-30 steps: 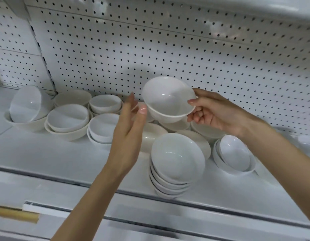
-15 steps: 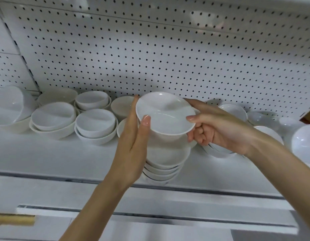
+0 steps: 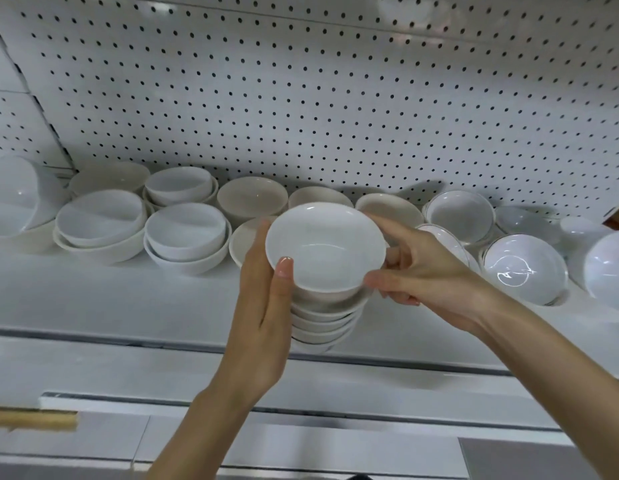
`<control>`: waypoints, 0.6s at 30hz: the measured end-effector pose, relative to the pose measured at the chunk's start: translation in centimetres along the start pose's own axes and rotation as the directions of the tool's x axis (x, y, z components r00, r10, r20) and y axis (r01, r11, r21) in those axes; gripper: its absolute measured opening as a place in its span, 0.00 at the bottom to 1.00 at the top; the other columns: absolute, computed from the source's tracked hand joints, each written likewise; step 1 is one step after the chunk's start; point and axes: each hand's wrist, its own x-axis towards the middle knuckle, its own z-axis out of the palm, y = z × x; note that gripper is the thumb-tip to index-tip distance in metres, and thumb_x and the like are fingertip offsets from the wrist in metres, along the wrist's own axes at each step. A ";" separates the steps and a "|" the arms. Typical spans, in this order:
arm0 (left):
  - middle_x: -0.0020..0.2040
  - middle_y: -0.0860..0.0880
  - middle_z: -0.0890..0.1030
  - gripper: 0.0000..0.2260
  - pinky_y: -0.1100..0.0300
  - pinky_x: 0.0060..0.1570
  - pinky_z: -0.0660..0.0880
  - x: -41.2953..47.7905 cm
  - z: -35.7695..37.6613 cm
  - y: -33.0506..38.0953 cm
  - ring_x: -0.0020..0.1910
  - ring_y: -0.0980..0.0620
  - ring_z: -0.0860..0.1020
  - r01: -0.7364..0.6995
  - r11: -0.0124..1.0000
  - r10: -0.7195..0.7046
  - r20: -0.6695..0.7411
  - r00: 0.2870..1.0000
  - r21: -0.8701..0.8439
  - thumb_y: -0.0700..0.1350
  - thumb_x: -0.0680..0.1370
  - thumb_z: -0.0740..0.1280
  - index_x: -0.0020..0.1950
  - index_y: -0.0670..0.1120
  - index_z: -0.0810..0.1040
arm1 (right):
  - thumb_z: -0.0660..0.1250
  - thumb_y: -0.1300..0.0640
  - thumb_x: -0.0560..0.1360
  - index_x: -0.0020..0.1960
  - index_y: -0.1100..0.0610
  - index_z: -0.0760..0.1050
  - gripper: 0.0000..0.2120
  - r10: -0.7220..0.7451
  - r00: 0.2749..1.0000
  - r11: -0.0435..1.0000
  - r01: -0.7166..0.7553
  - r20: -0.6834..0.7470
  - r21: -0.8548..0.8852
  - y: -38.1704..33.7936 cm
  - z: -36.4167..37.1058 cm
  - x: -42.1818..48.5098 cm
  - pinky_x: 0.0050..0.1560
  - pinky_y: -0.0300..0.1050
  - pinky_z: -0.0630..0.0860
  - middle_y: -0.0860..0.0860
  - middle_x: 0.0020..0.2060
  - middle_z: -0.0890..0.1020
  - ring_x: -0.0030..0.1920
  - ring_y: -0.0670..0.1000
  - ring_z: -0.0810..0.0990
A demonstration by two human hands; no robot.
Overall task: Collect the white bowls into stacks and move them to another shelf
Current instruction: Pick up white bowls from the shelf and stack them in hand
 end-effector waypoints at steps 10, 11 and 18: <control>0.66 0.73 0.65 0.19 0.82 0.59 0.58 -0.3 0.4 -0.5 0.67 0.76 0.61 0.042 0.999 -0.043 -0.011 0.999 -0.033 0.54 0.82 0.51 0.73 0.58 0.59 | 0.75 0.58 0.63 0.53 0.28 0.76 0.29 -0.049 0.999 0.996 0.048 -0.007 -0.070 1.2 0.2 -0.1 0.34 0.29 0.68 0.57 0.31 0.68 0.31 0.48 0.65; 0.66 0.73 0.65 0.19 0.82 0.59 0.58 -0.3 0.4 -0.6 0.66 0.76 0.61 0.038 0.999 -0.038 -0.010 0.999 -0.031 0.54 0.81 0.51 0.73 0.58 0.59 | 0.76 0.56 0.63 0.54 0.27 0.75 0.29 -0.042 0.999 0.996 0.041 -0.011 -0.085 1.5 0.1 0.0 0.36 0.30 0.68 0.56 0.31 0.68 0.33 0.49 0.64; 0.68 0.69 0.66 0.21 0.81 0.59 0.59 -0.3 0.6 -1.0 0.67 0.75 0.62 0.024 0.999 -0.025 -0.025 0.999 -0.049 0.54 0.81 0.50 0.74 0.56 0.60 | 0.76 0.46 0.60 0.59 0.29 0.71 0.30 -0.093 0.990 0.971 0.067 -0.102 -0.231 2.7 0.4 0.1 0.38 0.42 0.60 0.46 0.29 0.61 0.32 0.46 0.60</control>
